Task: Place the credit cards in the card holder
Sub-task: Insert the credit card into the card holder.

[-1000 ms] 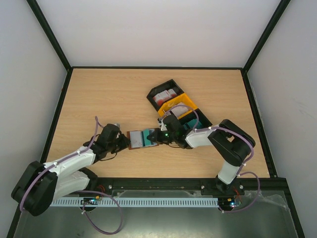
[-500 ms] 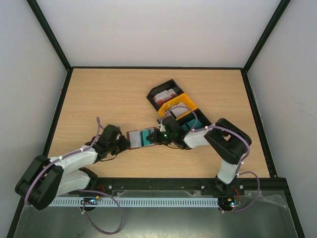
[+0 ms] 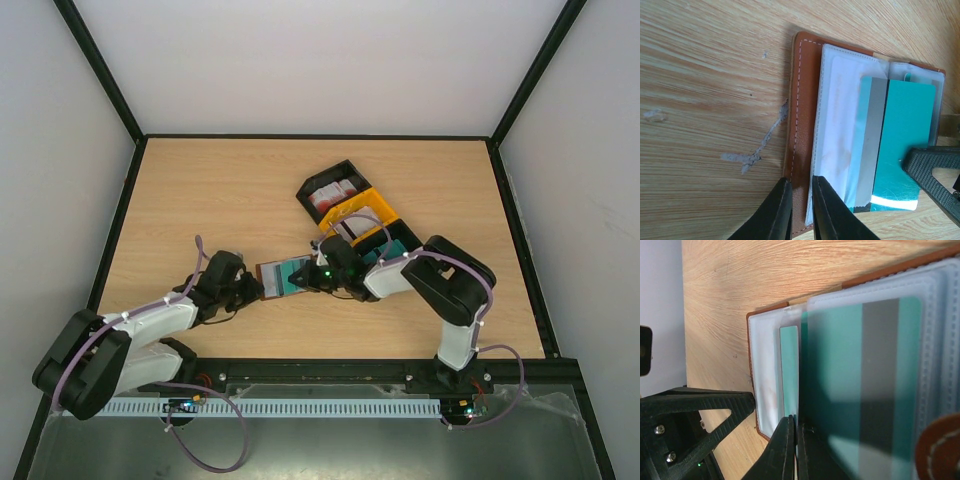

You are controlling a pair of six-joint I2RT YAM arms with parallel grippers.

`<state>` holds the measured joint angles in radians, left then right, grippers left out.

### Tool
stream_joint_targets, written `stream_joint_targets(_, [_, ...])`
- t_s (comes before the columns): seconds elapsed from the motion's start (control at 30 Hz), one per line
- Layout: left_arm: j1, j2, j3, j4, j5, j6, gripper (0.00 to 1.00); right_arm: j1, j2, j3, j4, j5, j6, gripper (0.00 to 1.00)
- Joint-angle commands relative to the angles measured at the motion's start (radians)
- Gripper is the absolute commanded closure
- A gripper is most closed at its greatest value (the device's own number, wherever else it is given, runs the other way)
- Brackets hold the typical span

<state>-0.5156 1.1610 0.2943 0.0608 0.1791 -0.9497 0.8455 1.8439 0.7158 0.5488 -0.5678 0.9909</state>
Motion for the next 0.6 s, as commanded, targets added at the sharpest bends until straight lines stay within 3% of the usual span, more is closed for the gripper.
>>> stream_joint_targets(0.0, [0.006, 0.02, -0.02, -0.067, -0.021, 0.007, 0.84, 0.009, 0.044, 0.027, -0.052, 0.011, -0.02, 0.98])
stream_joint_targets(0.57, [0.008, 0.016, -0.028, -0.085, -0.034, 0.009, 0.84, 0.018, 0.086, 0.073, -0.064, 0.061, 0.022, 0.98])
